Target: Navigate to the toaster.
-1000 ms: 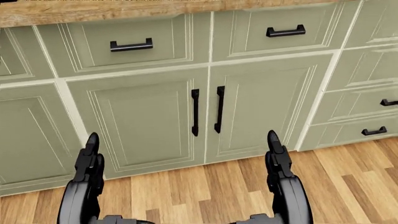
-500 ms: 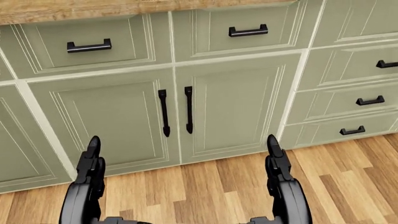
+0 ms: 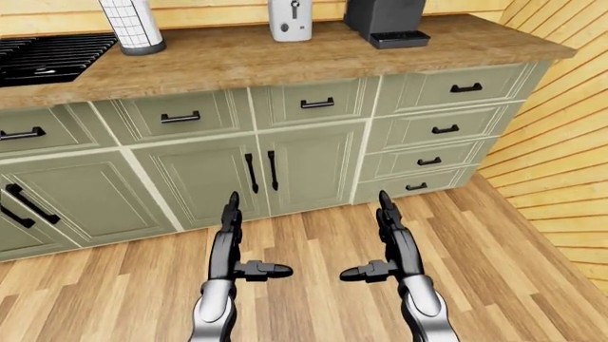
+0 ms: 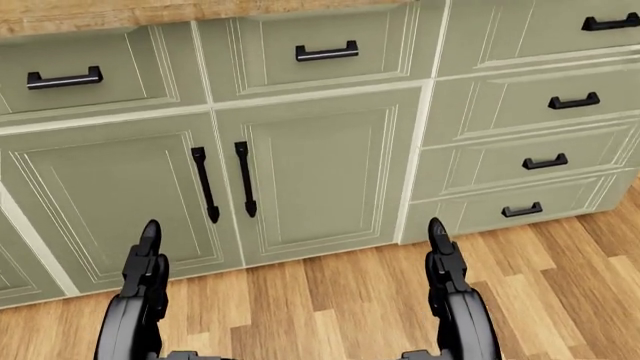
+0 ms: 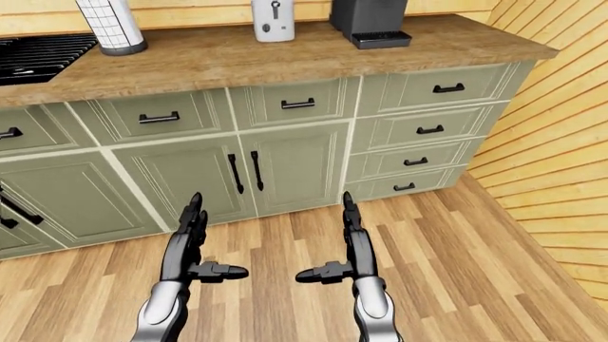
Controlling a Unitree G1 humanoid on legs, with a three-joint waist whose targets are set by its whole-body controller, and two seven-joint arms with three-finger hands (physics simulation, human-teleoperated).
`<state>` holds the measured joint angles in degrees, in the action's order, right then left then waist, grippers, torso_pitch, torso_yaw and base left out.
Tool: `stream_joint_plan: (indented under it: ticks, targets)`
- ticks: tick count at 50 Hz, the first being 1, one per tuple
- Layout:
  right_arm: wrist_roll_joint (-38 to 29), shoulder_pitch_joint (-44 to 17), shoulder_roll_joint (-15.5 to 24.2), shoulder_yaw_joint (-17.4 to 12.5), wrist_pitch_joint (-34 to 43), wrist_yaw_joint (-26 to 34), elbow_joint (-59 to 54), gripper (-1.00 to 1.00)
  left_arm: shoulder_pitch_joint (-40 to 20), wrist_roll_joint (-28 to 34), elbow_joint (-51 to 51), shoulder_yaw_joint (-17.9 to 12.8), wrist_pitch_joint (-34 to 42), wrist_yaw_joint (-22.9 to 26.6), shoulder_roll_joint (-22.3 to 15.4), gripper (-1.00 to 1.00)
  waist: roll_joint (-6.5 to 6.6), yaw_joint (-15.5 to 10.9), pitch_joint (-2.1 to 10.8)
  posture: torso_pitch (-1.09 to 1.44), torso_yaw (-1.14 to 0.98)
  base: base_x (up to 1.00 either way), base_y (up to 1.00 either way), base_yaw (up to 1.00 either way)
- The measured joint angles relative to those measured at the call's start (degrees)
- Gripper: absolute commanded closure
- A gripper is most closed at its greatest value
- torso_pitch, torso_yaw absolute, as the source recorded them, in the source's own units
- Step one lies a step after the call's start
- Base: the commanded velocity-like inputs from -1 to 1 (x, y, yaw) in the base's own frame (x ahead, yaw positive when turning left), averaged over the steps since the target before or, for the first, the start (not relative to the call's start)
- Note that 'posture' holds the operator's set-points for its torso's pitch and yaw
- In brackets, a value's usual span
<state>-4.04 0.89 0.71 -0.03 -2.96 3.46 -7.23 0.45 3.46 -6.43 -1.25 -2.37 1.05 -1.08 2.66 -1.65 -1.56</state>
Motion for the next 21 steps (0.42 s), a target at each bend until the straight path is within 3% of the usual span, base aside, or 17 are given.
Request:
stream_joint_plan:
  ticks: [3,5,6,10,14,18,21]
  targets:
    - [-0.01,-0.49,0.06,-0.25,-0.71,-0.17,0.43,-1.0,-0.24,0.0,0.81,0.13,-0.26,0.08,-0.03,-1.0,-2.69,-0.15,-0.39,0.0,0.0,0.0,-0.4,0.0]
    - [-0.03,-0.34,0.03,-0.1,-0.89,-0.15,1.25,-1.0,-0.25,0.01,1.18,0.16,-0.45,0.11,-0.04,-1.0,-5.67,0.14,0.02,0.0,0.0,0.0,-0.2,0.0]
    - [-0.06,-0.32,0.43,-0.24,-0.88,-0.14,1.38,-1.0,-0.37,0.03,1.18,0.36,-0.46,0.13,0.42,-1.0,-6.52,0.82,0.25,0.0,0.0,0.0,0.0,0.0]
    - [-0.54,0.62,0.84,-1.41,-0.52,-0.59,1.14,-1.0,0.34,0.1,0.96,2.25,0.22,0.89,0.96,-1.0,-6.74,1.77,-0.8,0.0,0.0,0.0,0.0,0.0]
    - [-0.44,0.87,0.42,-0.63,-0.58,0.1,1.27,-1.0,-0.05,0.08,1.11,1.24,0.26,0.81,0.64,-1.0,-5.24,1.89,-1.0,0.0,0.0,0.0,0.0,0.0]
    - [-0.76,0.22,0.49,-0.05,-1.26,0.58,0.55,-1.0,-0.46,0.03,1.35,0.92,0.02,0.38,0.6,-1.0,-4.39,2.3,-0.8,0.0,0.0,0.0,0.0,0.06]
    - [-1.09,0.44,0.67,-0.61,-1.31,0.41,0.01,-1.0,-0.86,-0.04,0.3,1.61,-0.17,0.65,0.79,-1.0,-3.6,2.18,0.2,0.0,0.0,0.0,0.0,0.35]
